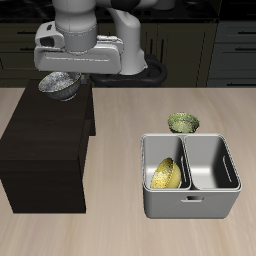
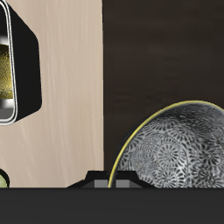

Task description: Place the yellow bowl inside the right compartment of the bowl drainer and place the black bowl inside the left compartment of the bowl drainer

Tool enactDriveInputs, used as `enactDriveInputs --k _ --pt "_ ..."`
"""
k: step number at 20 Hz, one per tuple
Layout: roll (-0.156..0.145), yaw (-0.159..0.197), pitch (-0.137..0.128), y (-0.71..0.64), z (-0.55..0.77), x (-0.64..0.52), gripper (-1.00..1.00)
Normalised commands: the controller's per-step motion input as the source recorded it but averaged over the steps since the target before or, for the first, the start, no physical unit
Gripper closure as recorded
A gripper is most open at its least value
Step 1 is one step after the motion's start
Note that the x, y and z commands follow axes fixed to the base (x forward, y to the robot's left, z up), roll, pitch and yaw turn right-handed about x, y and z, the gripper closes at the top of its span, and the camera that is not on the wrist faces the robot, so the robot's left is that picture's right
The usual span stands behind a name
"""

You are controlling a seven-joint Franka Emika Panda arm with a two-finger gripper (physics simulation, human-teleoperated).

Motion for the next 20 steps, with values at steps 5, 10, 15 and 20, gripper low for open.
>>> enactDriveInputs --k 5,10,15,20 --pt "0.02 -0.066 -0.064 0.42 0.39 -0.14 1.0" --pt "0.02 -0.08 -0.049 0.57 0.32 -0.11 1.0" --pt "-0.066 -0.129 -0.003 0.46 0.13 -0.01 1.0" --pt "-0.078 -0.009 -0.013 0.44 -0.02 0.12 1.0"
